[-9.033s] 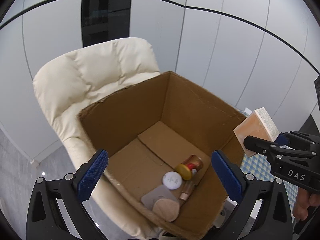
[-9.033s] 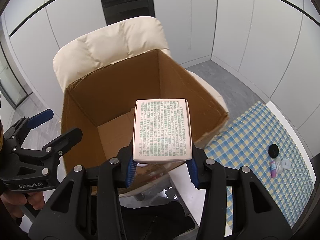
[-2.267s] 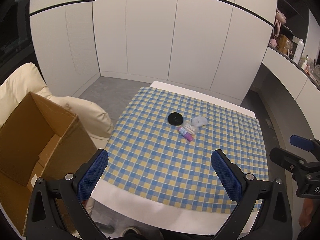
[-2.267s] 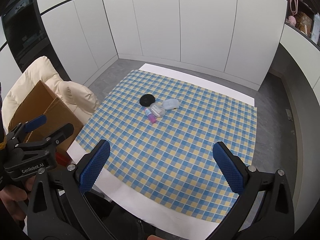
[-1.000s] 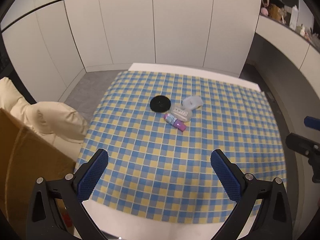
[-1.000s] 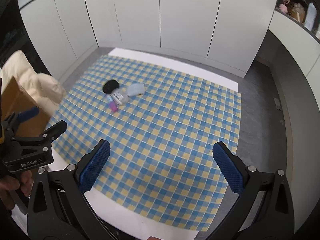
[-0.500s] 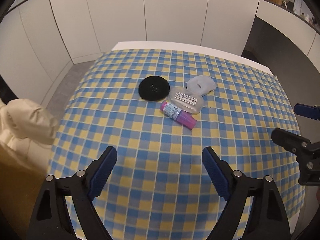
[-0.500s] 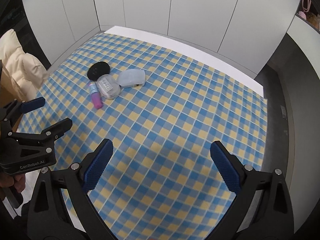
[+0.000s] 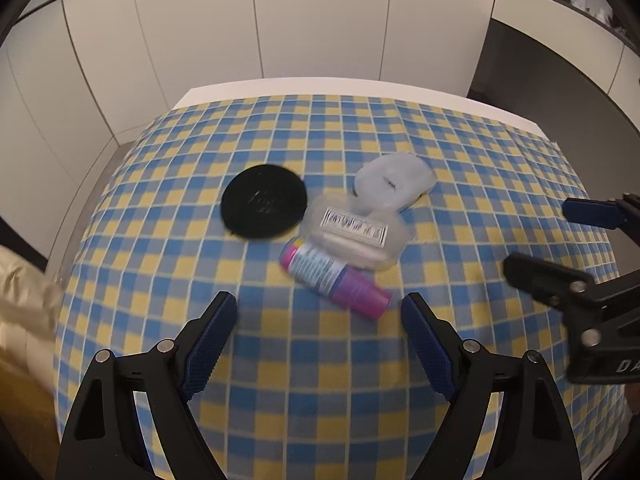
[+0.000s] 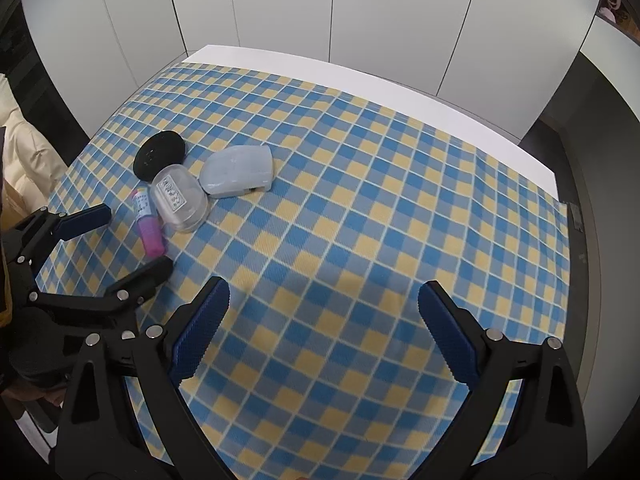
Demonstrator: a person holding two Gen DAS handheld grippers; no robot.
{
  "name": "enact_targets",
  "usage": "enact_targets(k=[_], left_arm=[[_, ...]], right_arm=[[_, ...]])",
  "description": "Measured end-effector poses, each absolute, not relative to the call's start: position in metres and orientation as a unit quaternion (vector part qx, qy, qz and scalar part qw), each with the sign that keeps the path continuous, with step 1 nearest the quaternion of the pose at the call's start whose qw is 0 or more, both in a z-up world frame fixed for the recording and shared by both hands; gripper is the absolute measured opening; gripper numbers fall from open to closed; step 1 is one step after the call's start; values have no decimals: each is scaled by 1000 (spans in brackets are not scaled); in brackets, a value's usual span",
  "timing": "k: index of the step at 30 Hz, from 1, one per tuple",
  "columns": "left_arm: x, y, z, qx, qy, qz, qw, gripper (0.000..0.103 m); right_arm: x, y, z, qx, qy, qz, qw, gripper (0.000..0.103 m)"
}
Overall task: Organize objects
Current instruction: 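Grasp the pink-purple tube with the left tool while the right tool grasps the clear plastic case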
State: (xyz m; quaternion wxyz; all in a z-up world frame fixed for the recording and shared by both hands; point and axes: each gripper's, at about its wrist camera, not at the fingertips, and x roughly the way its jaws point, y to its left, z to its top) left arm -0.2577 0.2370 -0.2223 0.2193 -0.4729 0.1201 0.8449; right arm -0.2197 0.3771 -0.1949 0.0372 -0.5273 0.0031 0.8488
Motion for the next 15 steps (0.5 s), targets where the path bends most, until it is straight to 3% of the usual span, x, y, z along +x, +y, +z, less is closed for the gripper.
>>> enact_targets(k=[4,7,15], left_arm=[[-263,240,-222,-454,120,851,235,75],[-266,242,-222,-445,127,852,244,57],[-265,224,-217,-457,109,847,248,57]], right_arm=[[-233,376,-202,-529,13,847,42,98],[-244,373,-207,-528,11,848,41,98],[-272,351,-221,-533,-7,846,25,98]])
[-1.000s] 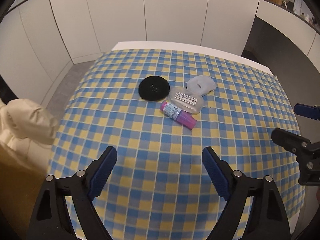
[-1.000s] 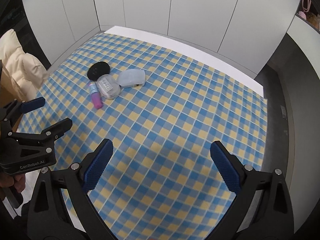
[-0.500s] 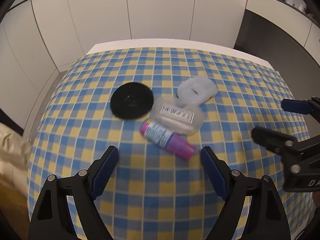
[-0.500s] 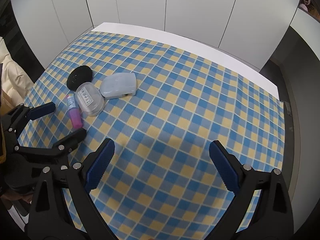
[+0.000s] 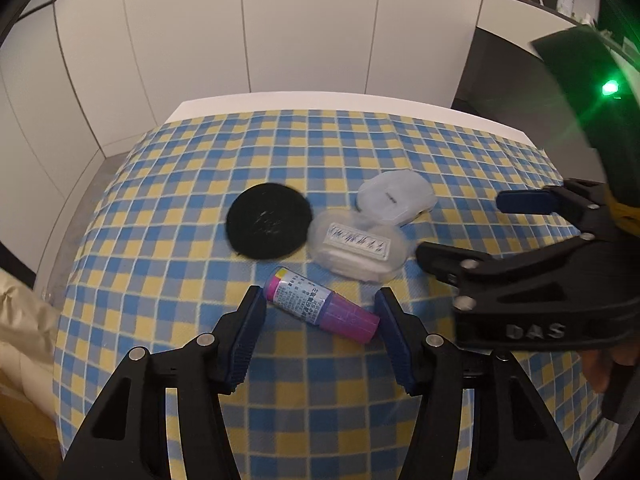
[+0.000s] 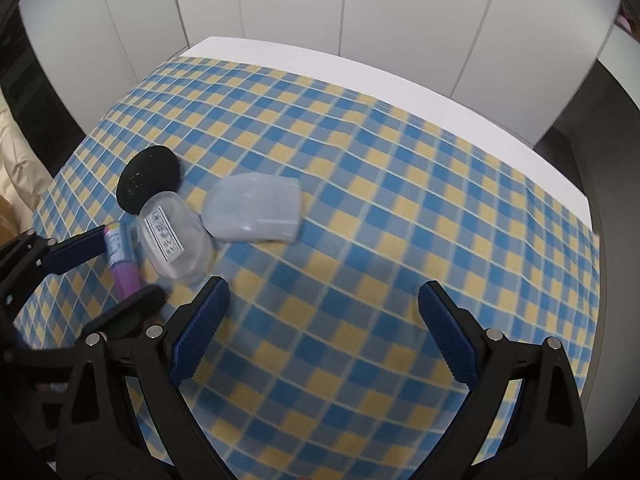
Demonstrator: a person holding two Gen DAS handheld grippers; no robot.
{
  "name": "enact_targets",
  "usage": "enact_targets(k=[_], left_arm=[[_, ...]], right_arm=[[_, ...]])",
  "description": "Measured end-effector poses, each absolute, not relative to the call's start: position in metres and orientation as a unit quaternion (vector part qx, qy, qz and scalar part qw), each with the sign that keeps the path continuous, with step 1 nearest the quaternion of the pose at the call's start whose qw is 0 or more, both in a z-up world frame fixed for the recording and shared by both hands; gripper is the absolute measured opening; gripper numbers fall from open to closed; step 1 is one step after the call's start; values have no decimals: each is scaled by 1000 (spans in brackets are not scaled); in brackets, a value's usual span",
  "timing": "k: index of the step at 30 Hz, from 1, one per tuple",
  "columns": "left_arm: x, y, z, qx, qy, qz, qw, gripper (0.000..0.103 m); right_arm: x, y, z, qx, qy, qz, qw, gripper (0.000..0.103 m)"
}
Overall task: Organize objects
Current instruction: 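Grasp the pink-purple tube with the left tool while the right tool grasps the clear plastic case, then lift the pink-purple tube with the left tool while the right tool lifts the clear case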
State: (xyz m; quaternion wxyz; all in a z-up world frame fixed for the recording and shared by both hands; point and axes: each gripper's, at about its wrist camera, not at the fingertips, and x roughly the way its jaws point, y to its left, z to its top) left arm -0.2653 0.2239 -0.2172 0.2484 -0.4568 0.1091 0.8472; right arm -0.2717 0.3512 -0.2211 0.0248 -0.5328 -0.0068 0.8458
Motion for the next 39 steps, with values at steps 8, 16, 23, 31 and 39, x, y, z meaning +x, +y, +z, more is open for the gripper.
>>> enact_targets(k=[8,16,23,31,39], left_arm=[[-266,192,-218,-455,102,859,210,57],[-273,188,-216,-463,81,862,190,57],[-268,186,-207,-466,75,862,187,57],[-253,187,-176,-461,67,867,179,57],[-223,199,-126,-450,59,872,184,57]], right_arm=[[-295,339,-225,-519,11,855,21,98],[-299,321,-221,-494,-6,869,5,66],[-292,320,-214,-506,1,863,9,60],[-263,323,-181,-503,3,864,17,60],[-220,338,-124,-487,16,873,26,60]])
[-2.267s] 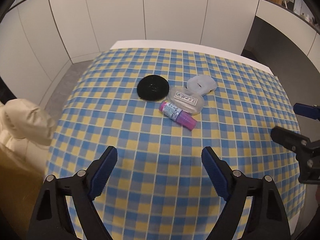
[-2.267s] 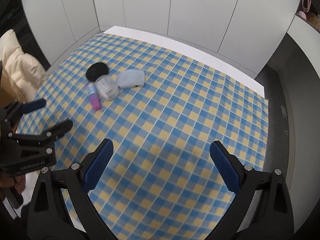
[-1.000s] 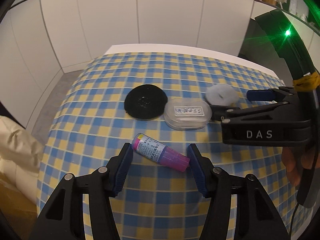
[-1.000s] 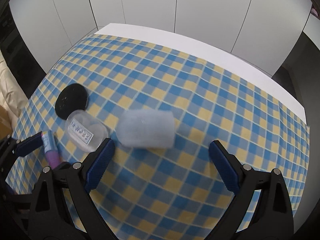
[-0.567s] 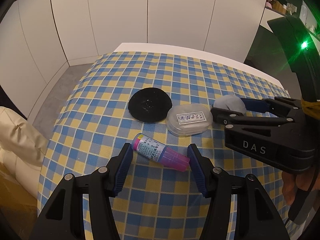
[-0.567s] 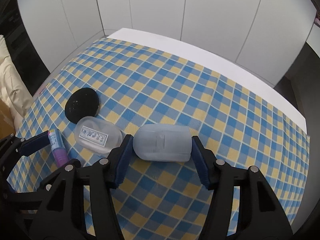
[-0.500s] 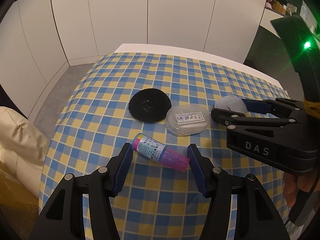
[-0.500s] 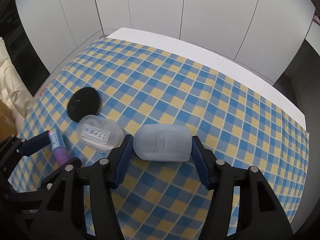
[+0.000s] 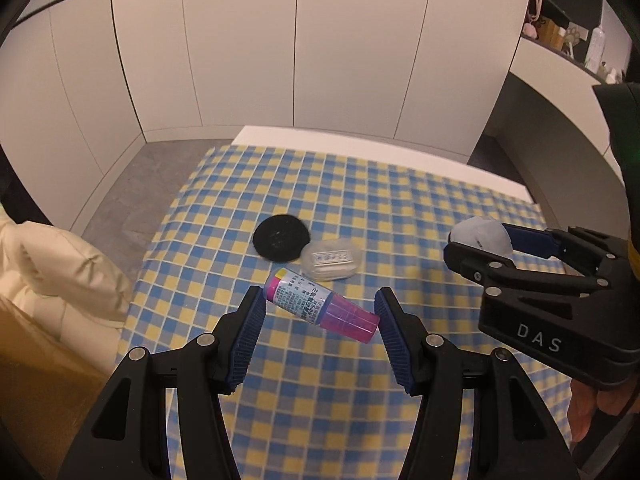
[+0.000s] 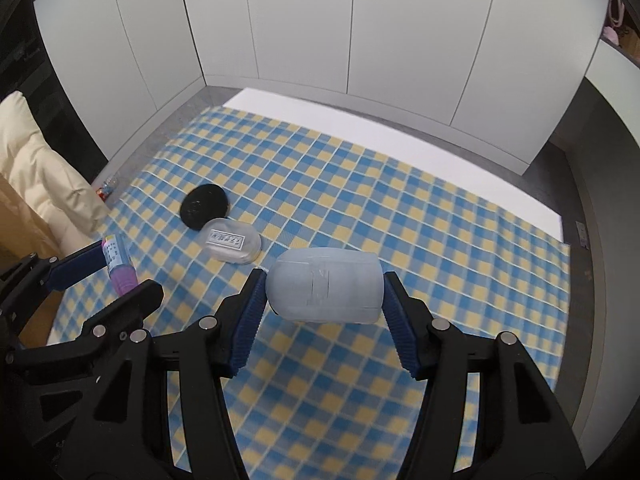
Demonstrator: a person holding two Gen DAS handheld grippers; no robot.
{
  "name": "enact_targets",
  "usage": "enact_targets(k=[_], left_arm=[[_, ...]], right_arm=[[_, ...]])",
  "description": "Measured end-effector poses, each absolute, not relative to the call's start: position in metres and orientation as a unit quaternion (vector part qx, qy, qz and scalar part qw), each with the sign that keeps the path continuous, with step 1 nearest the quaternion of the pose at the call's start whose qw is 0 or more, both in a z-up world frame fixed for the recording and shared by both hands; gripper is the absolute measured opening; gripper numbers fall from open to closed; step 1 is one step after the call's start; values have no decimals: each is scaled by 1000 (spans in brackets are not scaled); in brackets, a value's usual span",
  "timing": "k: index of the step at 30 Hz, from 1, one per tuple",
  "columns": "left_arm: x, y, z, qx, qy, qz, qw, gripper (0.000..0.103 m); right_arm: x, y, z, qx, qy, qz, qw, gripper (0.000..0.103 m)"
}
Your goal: Organize objects
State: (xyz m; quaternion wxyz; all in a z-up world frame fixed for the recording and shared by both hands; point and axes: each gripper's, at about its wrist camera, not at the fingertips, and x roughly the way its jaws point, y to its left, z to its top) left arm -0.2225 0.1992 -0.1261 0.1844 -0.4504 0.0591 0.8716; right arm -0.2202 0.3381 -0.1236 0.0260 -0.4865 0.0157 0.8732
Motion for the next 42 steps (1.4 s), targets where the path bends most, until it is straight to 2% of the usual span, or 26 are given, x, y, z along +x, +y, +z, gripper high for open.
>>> enact_targets(k=[11,22,34,42], left_arm=[[-172,202,-47,-432,43,881,187,57],[-113,195,1,-424,34,884,195,57],[-47,183,25,-394,38,897,197,57],[-39,186,16,-402,35,890,209,57]], right_arm=[[-149,342,-41,-466,1,884,34,60],[-80,339,22,-433,14,901,31,60],[-12,338,41,-420,-1,907,20,60],[-2,349,37,-412,14,911,24,60]])
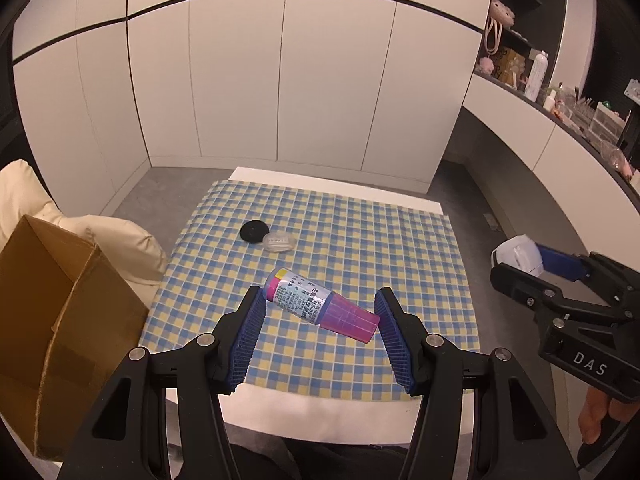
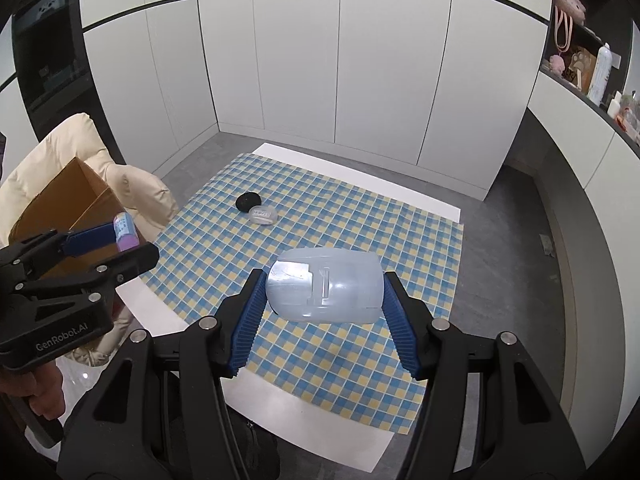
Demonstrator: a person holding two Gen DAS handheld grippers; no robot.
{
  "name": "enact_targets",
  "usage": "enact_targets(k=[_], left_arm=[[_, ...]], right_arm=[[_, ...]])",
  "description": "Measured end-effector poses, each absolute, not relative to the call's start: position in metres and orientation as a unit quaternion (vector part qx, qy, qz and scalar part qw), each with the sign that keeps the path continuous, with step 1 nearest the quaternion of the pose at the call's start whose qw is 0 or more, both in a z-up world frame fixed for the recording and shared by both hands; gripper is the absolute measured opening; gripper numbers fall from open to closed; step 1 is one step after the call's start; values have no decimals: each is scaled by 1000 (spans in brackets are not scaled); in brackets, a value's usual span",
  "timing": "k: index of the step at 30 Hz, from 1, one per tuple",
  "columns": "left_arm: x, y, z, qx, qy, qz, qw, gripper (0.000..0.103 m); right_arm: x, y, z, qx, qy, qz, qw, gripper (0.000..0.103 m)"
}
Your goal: Organize objects
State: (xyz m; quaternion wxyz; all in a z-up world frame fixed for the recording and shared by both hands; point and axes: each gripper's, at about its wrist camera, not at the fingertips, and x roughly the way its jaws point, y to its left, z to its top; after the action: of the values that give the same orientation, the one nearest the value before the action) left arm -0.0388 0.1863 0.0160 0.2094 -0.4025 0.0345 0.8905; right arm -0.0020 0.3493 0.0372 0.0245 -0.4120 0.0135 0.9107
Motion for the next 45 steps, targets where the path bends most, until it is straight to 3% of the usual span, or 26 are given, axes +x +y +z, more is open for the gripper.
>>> enact_targets(k=[22,45], left_arm=[[-60,183,-18,-416,60,886,196,57],[-66,164,-12,-411,45,890,193,57]], right_arm=[[-18,369,20,-432,49,899,49,60],[-27,341,16,-432,18,901,35,60]])
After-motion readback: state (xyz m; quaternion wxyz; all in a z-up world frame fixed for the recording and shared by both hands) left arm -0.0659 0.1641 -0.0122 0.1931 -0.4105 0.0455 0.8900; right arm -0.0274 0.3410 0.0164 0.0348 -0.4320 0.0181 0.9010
